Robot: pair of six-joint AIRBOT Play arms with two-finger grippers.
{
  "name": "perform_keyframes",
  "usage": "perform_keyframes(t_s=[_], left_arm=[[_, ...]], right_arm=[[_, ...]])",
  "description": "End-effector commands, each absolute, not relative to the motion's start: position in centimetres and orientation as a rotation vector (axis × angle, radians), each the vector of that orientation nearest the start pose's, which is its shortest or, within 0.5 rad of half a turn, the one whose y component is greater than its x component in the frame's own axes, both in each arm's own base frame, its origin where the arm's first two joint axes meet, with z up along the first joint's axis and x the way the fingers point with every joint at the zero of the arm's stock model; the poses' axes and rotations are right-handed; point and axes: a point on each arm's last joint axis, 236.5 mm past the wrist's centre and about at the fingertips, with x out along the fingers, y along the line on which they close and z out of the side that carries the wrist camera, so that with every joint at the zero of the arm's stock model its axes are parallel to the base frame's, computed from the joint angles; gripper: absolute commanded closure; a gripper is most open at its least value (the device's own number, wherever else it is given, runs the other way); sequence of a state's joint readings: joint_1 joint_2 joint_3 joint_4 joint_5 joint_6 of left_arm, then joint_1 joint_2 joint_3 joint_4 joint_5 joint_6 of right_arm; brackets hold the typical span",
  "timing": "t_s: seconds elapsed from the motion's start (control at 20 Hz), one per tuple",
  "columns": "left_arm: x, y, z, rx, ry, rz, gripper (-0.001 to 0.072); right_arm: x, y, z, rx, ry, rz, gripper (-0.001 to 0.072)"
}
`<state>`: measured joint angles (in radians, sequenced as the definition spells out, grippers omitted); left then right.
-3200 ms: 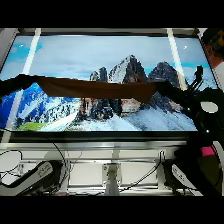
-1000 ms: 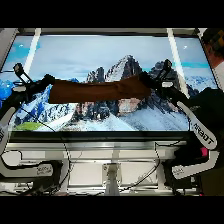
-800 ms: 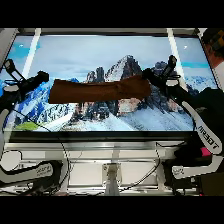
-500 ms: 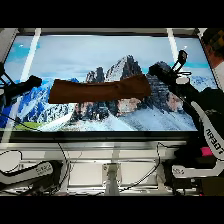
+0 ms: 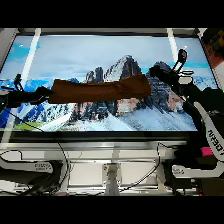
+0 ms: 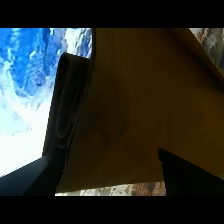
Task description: Fold the clothes and pants, and hang the long-sleeved shirts on hangers.
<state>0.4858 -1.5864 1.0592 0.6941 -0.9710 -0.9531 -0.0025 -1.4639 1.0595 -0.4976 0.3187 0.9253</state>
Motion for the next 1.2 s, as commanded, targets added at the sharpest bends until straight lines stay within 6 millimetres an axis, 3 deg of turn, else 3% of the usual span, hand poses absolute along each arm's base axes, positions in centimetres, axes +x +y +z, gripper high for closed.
perform_keyframes(t_s=[0.0, 0.5, 0.55, 0.65, 0.7, 0.85, 0.95, 1.05, 1.15], left_arm=[[44.7, 5.0, -8.8, -0.671, 1.079, -0.189, -0.0013], [45.3, 0.6, -11.9, -0.628, 1.151, -0.251, 0.0017], [45.5, 0.4, -11.9, -0.617, 1.144, -0.245, 0.0126], [46.2, 0.4, -12.0, -0.596, 1.124, -0.229, 0.0553], [46.5, 0.6, -12.0, -0.585, 1.110, -0.218, 0.0688], [47.1, -0.4, -11.3, -0.571, 1.103, -0.249, 0.0692], [47.2, -2.0, -9.2, -0.568, 1.120, -0.344, 0.0692], [47.0, -3.7, -5.8, -0.559, 1.141, -0.474, 0.0693], [46.9, -4.6, -2.1, -0.538, 1.133, -0.557, 0.0693]], right_arm=[[53.0, 6.9, 2.3, 0.472, 0.625, 0.177, 0.0192], [50.0, 11.3, 1.1, 0.501, 0.769, 0.353, 0.0194], [49.7, 11.6, 1.1, 0.502, 0.778, 0.365, 0.0194], [49.4, 11.9, 1.0, 0.505, 0.791, 0.380, 0.0194], [49.3, 12.0, 1.0, 0.506, 0.796, 0.385, 0.0194], [48.6, 13.0, 1.0, 0.518, 0.820, 0.421, 0.0199], [48.3, 14.4, 1.2, 0.533, 0.826, 0.450, 0.0347], [48.1, 16.7, 2.0, 0.532, 0.817, 0.490, 0.0687], [48.7, 19.0, 3.2, 0.495, 0.766, 0.501, 0.0696]])
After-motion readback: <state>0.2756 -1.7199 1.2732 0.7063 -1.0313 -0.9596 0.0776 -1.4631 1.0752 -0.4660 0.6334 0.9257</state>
